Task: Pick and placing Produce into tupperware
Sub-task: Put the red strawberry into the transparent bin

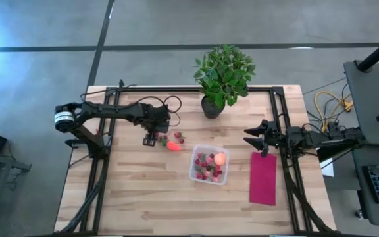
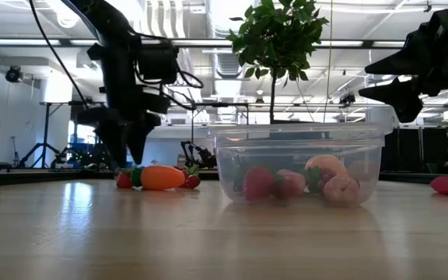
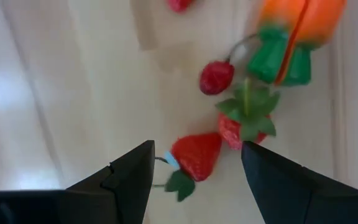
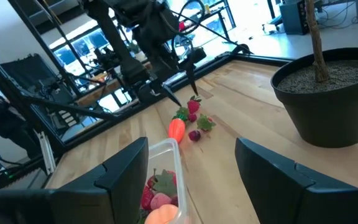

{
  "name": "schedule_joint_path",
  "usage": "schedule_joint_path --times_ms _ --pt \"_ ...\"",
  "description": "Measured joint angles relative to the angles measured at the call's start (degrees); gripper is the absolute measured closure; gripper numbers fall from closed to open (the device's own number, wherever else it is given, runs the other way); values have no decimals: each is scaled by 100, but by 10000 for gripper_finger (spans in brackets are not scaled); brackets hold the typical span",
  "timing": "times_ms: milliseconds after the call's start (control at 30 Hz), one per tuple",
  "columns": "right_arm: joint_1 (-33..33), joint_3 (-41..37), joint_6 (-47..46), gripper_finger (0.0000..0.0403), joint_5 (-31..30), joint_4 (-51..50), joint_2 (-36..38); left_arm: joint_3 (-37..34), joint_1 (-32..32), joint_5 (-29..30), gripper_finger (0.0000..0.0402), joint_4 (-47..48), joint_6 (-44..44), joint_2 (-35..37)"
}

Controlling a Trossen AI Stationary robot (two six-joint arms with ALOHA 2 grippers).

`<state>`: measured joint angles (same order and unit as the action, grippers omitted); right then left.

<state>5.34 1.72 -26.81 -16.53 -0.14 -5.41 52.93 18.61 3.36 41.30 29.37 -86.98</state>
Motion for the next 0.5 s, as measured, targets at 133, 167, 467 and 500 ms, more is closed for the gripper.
schedule_joint_path --times_ms 133,167,467,500 --pt "0 0 0 170 1 0 0 -170 81 -10 176 -78 60 -2" --pt "0 0 0 170 -1 0 0 -227 92 -4 176 -73 112 -2" --pt "-1 0 0 170 0 0 0 -476 103 35 176 -693 124 -2" --pt "0 0 0 170 1 0 0 -490 116 38 176 -767 122 -2"
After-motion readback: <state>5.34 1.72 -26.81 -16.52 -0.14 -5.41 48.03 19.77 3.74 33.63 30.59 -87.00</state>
